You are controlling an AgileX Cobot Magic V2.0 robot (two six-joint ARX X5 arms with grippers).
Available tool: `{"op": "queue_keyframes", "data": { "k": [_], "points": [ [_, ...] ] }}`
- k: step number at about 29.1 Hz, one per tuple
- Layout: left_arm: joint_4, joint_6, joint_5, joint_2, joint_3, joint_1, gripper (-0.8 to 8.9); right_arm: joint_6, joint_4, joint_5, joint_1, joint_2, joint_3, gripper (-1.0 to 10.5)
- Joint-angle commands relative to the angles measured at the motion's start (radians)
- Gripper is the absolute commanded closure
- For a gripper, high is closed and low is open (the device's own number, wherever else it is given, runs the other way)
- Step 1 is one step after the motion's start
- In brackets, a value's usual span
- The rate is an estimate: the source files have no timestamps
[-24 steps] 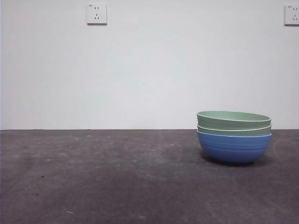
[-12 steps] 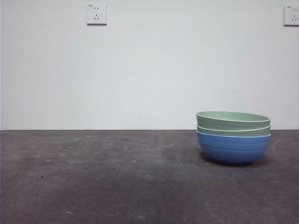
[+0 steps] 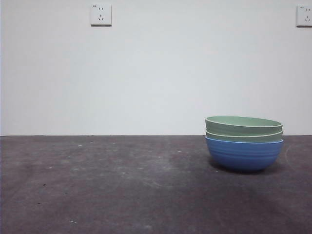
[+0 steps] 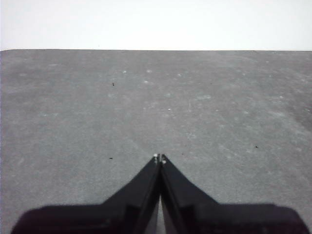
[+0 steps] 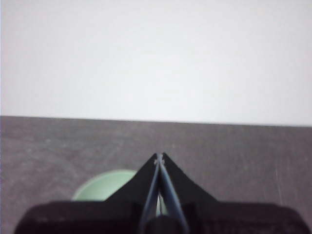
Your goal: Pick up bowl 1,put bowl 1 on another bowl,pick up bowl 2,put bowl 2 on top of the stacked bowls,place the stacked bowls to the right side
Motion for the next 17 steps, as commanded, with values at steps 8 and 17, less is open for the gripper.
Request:
{"op": "queue_keyframes", "data": {
  "k": [8, 17],
  "points": [
    [0.0, -0.006, -0.002, -0.003, -0.014, 0.003, 8.17, 0.021, 0.017, 0.033, 0.016, -0.098, -0.205, 9.5],
    [0.001, -0.006, -0.002, -0.003, -0.014, 0.003, 8.17, 0.063, 0.005, 0.032, 0.016, -0.171, -0.312, 9.5]
  ]
}}
